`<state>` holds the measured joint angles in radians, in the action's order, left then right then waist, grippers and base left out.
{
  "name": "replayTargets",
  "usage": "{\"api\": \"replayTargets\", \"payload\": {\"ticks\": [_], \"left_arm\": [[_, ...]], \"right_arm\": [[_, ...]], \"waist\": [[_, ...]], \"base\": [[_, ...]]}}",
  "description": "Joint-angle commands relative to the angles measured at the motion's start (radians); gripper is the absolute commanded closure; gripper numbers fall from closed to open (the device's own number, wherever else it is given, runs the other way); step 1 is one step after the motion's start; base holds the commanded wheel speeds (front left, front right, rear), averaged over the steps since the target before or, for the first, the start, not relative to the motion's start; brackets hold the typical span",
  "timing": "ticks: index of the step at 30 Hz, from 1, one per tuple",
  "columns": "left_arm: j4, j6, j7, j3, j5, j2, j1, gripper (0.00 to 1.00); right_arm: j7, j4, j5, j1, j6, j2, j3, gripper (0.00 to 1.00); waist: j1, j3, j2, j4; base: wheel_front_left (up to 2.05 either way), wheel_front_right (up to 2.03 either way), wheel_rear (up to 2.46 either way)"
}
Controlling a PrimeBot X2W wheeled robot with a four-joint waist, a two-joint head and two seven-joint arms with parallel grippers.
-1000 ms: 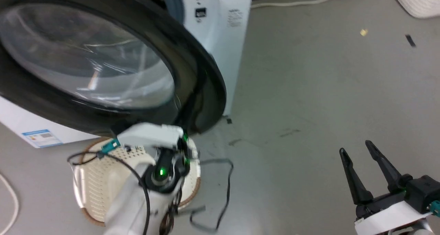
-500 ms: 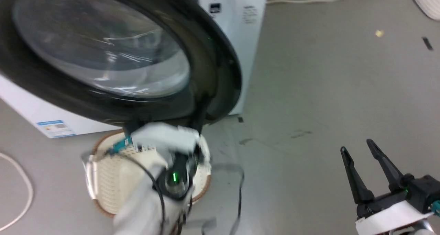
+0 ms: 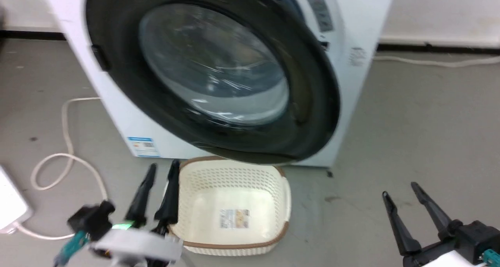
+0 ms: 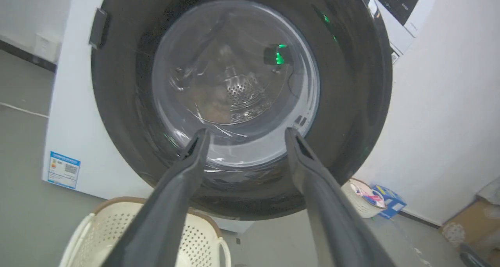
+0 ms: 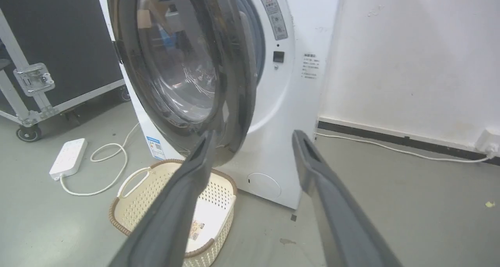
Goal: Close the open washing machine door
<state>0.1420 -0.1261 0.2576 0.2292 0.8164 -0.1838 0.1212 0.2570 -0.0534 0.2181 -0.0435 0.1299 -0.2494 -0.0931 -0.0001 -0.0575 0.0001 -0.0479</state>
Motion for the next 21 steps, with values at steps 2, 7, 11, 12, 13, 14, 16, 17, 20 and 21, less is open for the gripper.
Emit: {"api": "replayTargets", "payload": {"ticks": [2, 7, 11, 12, 13, 14, 16, 17, 20, 21], "left_arm": [[-0.07, -0.002, 0.004, -0.071, -0.173, 0.03, -0.068, 0.0], [-0.19, 0.017, 0.004, -0.169, -0.503, 0.072, -0.17, 0.0], [-0.207, 0.053, 0.004, -0.169, -0.689, 0.076, -0.219, 0.0], [-0.205, 0.062, 0.004, -0.163, -0.724, 0.074, -0.227, 0.0], [-0.202, 0.071, 0.004, -0.155, -0.755, 0.071, -0.233, 0.0], [-0.201, 0.081, 0.004, -0.15, -0.772, 0.074, -0.237, 0.0], [-0.207, 0.1, 0.004, -0.145, -0.788, 0.083, -0.24, 0.0], [-0.21, 0.107, 0.004, -0.142, -0.795, 0.086, -0.24, 0.0], [-0.21, 0.116, 0.004, -0.121, -0.815, 0.09, -0.233, 0.0], [-0.212, 0.118, 0.004, -0.116, -0.817, 0.091, -0.23, 0.0]], "right_arm": [[0.005, 0.003, -0.008, -0.02, 0.001, -0.002, -0.007, 0.0], [0.005, 0.002, -0.005, -0.033, 0.001, -0.001, -0.031, 0.0], [0.005, -0.008, -0.003, -0.037, 0.001, 0.004, -0.054, 0.0], [0.005, -0.012, 0.0, -0.037, 0.001, 0.006, -0.06, 0.53], [0.005, -0.015, 0.003, -0.034, 0.001, 0.008, -0.066, 0.95], [0.005, -0.018, 0.005, -0.03, 0.001, 0.008, -0.073, 1.0], [0.004, -0.02, 0.003, -0.013, 0.001, 0.002, -0.095, 1.0], [0.003, -0.019, 0.002, 0.0, 0.001, -0.004, -0.109, 1.0], [-0.007, -0.018, 0.009, 0.058, 0.001, -0.037, -0.149, 1.0], [-0.013, -0.02, 0.013, 0.084, 0.001, -0.053, -0.163, 1.0]], "waist": [[0.0001, 0.047, -0.0001, 0.068], [0.0001, 0.063, -0.0001, 0.12], [0.0001, 0.069, -0.0001, 0.157], [0.0001, 0.07, -0.0001, 0.166], [0.0001, 0.07, -0.0001, 0.175], [0.0001, 0.068, -0.0001, 0.184], [0.0001, 0.061, -0.0001, 0.202], [0.0001, 0.054, -0.0001, 0.211], [0.0001, 0.029, -0.0001, 0.242], [0.0001, 0.02, -0.0001, 0.252]], "base": [[0.0, 0.0, 0.0], [0.0, 0.0, 0.0], [0.0, 0.0, 0.0], [0.0, 0.0, 0.0], [0.0, 0.0, 0.0], [0.0, 0.0, 0.0], [0.0, 0.0, 0.0], [0.0, 0.0, 0.0], [0.0, 0.0, 0.0], [0.0, 0.0, 0.0]]}}
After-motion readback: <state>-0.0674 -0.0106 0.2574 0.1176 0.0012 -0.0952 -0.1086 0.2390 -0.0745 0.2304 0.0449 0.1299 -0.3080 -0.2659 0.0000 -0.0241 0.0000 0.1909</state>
